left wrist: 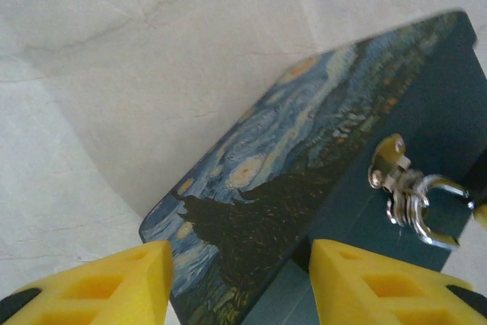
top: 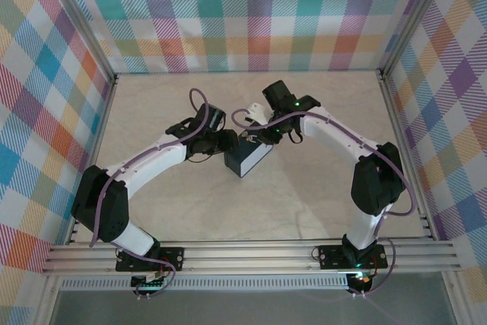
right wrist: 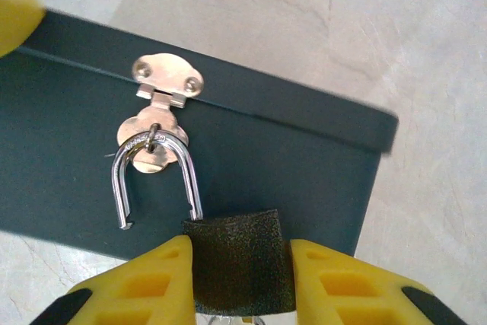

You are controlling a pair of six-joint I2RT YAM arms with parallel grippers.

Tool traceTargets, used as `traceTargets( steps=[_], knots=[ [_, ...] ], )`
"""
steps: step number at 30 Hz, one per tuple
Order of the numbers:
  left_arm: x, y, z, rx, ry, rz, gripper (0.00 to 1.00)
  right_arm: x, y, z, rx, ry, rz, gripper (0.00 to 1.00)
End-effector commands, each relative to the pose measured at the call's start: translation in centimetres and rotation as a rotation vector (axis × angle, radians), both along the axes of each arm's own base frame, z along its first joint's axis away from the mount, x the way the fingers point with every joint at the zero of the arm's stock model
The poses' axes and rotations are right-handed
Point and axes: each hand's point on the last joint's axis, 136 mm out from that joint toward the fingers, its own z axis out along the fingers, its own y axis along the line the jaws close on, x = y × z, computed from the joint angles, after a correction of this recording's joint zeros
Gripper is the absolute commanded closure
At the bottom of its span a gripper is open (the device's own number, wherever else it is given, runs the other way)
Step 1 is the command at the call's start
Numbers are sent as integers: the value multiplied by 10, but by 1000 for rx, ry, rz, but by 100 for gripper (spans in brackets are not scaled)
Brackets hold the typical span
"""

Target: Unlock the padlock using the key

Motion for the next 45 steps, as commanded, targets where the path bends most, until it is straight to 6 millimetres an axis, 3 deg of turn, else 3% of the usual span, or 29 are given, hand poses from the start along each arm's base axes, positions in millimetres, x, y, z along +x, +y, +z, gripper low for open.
traceTargets(
  steps=[1, 8, 14, 19, 26, 34, 39, 45],
  knots=[
    [-24, -7, -17, 21, 99, -37, 49, 11, -8, 13, 27, -4, -165, 72],
    [-28, -28, -14, -90, 132, -64, 50, 25, -3, 17, 114, 25, -331, 71],
    [-33, -42, -15, -136, 149, -86, 51, 31, 16, 15, 243, 128, -466, 74],
    [-35, -44, -15, -150, 155, -89, 51, 31, 22, 3, 274, 178, -512, 75],
    [-31, -37, -1, -137, 121, -83, 50, 17, 25, 2, 289, 231, -448, 65],
    [-25, -39, -9, -130, 137, -76, 51, 0, 22, 0, 320, 315, -410, 73],
    [-23, -38, -11, -122, 140, -70, 51, -7, 20, -8, 310, 342, -396, 58],
    [-21, -36, -8, -119, 135, -64, 51, -4, 17, 2, 306, 303, -391, 53]
  ],
)
